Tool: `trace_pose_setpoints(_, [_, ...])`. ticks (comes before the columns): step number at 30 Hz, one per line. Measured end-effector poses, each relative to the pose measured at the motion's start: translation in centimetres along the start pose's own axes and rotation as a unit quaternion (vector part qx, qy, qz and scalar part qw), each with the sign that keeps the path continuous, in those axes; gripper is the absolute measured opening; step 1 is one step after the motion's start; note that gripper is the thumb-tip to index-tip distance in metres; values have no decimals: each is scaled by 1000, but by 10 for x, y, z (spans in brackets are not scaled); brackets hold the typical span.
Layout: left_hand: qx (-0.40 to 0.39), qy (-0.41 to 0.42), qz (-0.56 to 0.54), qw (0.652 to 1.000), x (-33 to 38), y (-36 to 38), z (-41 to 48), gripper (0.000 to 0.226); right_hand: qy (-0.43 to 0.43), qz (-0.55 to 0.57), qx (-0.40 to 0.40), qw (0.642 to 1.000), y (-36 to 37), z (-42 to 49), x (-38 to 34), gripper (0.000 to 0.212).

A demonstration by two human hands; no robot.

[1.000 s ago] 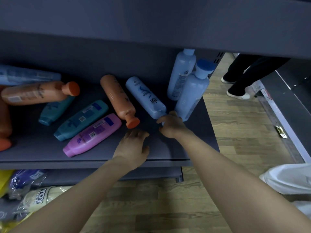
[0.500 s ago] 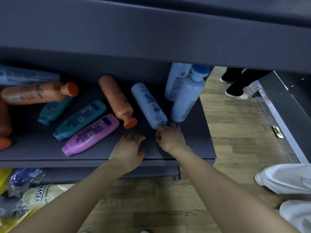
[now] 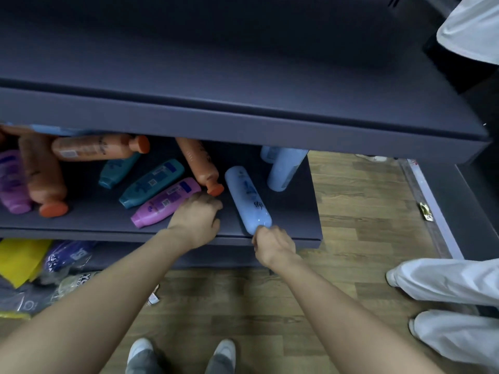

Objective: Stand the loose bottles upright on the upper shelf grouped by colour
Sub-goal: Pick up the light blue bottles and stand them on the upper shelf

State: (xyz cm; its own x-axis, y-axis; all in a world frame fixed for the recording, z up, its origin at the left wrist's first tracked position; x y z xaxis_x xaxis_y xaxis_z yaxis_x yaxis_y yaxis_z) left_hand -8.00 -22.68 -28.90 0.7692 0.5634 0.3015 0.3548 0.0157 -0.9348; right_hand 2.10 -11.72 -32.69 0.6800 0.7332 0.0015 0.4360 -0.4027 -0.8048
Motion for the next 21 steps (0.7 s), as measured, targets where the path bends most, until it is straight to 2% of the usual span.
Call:
trace_pose_setpoints(9, [-30, -8, 80, 996, 13, -54, -47, 37, -11, -117, -97, 988, -53, -56, -4, 36])
trace_pose_setpoints(13, [-48, -41, 91, 994, 6, -69, -85, 39, -26, -159, -55, 985, -86, -62, -21, 30])
trace_pose_setpoints(21, [-60, -145, 83, 984, -35, -92, -175, 39, -82, -194, 43, 977, -117, -89, -76, 37])
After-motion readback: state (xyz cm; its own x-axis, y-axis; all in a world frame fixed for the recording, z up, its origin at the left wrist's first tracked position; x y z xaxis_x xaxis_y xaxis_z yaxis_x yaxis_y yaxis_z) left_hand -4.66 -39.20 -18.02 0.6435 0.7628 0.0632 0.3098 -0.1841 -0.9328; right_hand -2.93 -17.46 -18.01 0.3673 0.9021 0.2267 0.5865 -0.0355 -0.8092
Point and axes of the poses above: each hand's wrist, its own z-axis towards the middle knuckle, its own y-axis out of the palm, x = y × z, the point moved 8 cm from there along z, towards the middle knuckle, and after that the axes turned 11 degrees about y, right-handed, at the moved point
